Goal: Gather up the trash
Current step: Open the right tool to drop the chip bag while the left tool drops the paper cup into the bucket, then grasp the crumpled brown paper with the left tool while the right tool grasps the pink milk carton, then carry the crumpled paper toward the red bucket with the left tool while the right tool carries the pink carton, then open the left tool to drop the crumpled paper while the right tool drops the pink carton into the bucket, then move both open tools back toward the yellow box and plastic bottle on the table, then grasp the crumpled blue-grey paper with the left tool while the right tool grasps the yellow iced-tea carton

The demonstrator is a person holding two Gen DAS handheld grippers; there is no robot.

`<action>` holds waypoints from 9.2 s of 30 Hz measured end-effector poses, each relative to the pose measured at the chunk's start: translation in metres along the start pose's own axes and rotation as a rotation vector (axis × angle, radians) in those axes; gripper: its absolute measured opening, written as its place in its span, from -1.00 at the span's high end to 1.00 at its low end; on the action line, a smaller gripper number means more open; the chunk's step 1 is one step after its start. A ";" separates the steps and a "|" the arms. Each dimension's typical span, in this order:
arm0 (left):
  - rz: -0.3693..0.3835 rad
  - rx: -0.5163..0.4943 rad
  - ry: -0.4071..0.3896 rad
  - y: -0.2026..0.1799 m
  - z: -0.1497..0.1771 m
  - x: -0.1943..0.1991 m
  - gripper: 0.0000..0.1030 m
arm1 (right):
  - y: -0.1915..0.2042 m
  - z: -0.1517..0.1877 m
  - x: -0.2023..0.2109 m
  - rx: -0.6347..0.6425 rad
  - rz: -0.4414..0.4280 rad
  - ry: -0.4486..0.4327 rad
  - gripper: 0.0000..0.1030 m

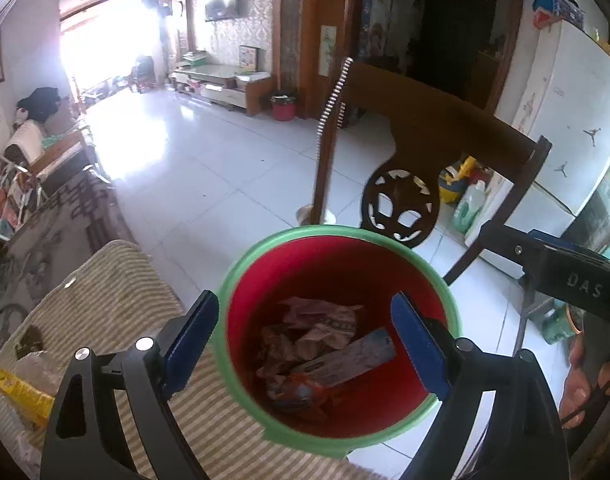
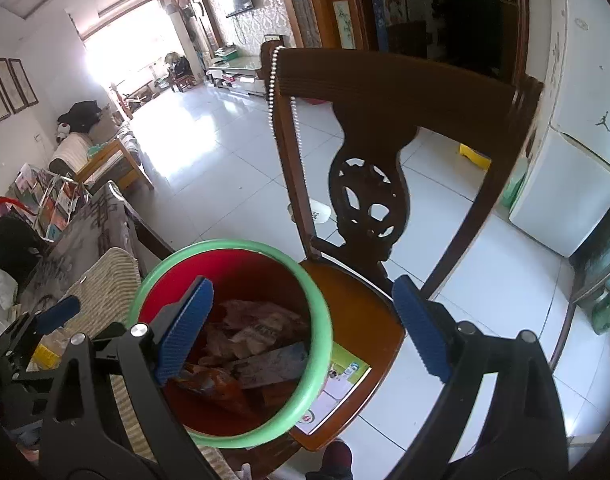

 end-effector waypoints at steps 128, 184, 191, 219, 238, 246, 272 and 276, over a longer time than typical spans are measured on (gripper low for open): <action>-0.319 0.533 -0.121 0.259 0.101 0.136 0.51 | 0.279 0.021 0.068 0.420 -0.456 -0.071 0.24; -0.184 0.314 -0.010 0.093 0.019 0.028 0.50 | 0.102 -0.011 0.021 0.200 -0.304 -0.042 0.23; -0.110 0.292 0.057 0.069 0.015 -0.004 0.49 | 0.076 -0.006 0.016 0.171 -0.265 -0.017 0.23; -0.231 0.491 -0.013 0.153 0.047 0.041 -0.37 | 0.123 0.006 -0.008 0.210 -0.334 0.080 -0.39; -0.476 0.810 -0.047 0.401 0.171 0.162 -0.38 | 0.483 0.096 -0.095 0.797 -0.653 0.425 -0.41; -0.371 0.742 0.023 0.440 0.176 0.140 -0.38 | 0.486 0.133 -0.101 0.708 -0.652 0.519 0.24; -0.312 0.569 0.049 0.415 0.150 0.093 0.09 | 0.401 0.182 -0.036 0.388 -0.560 0.527 -0.28; -0.325 0.610 0.027 0.417 0.159 0.110 0.07 | 0.417 0.190 -0.035 0.450 -0.571 0.538 -0.50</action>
Point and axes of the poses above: each gripper's, at about its wrist camera, not at the fingertips, and x roughly against the way its jaws point, y to its left, z to its underside, the point moved 2 cm from there along -x, roughly the way its jaws point, and after that the axes turned 8 degrees about x, right-handed, at the moved point
